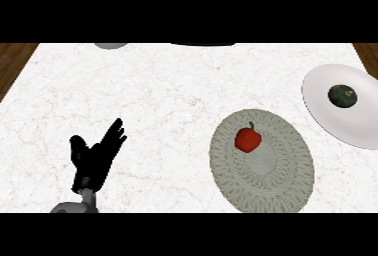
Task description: Pick the squash from the placemat and place it in the plate
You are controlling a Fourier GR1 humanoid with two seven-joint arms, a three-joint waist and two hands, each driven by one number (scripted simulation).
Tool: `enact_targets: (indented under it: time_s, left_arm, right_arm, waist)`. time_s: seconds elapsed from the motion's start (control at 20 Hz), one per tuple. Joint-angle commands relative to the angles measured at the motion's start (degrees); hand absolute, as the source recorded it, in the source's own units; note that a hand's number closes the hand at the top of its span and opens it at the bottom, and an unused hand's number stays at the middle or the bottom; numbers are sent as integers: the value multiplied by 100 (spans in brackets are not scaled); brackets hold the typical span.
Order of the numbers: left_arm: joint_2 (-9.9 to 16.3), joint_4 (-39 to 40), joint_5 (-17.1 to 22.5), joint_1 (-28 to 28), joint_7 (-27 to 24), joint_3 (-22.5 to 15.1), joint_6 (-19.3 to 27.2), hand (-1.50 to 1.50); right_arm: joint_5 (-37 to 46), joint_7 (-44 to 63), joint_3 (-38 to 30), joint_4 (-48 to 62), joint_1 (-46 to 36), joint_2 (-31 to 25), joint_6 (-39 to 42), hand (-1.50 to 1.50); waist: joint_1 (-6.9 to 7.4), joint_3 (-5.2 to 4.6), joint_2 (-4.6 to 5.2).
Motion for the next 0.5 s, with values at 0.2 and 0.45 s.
enact_targets:
  time_s: [0.2,0.45]
  left_arm:
    - [-53,-265,-7,205,177,-62,69,0]
    - [-42,39,-122,-88,129,21,179,0]
  right_arm:
    - [139,-691,215,-30,872,-357,1264,-150]
    - [364,-1326,472,-258,1398,-229,999,-150]
  waist:
    - [-73,-9,-48]
    - [-157,-14,-60]
